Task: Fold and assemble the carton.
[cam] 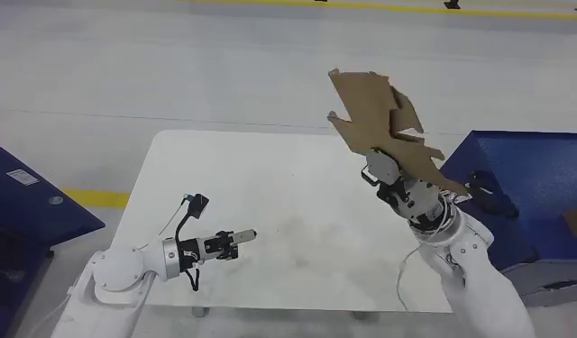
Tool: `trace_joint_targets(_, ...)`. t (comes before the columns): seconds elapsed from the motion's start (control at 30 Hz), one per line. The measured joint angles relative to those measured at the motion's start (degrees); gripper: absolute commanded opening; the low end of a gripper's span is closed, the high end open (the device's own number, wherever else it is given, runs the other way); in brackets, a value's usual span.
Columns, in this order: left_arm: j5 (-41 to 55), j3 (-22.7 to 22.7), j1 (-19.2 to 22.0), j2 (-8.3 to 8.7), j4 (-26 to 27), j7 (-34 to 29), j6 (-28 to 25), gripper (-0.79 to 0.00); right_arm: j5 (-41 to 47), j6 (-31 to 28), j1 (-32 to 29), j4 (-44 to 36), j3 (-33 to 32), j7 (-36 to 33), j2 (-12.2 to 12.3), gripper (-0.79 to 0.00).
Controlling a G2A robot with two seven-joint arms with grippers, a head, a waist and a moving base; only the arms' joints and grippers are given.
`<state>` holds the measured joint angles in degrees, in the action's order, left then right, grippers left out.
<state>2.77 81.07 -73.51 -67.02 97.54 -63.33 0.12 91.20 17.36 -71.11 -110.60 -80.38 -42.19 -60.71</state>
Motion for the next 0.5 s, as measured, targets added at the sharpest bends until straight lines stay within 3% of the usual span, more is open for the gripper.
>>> trace_joint_targets(0.2, 0.0, 0.0, 0.0, 0.0, 0.0, 0.0, 0.0, 0.0, -32.3, -16.1, 0.1, -1.3, -1.8, -4.8, 0.6, -0.785)
trace_joint_targets(0.5, 0.0, 0.0, 0.0, 0.0, 0.0, 0.0, 0.0, 0.0, -65.6, -38.9, -1.8, -4.1, -0.4, -5.3, 0.6, -0.785)
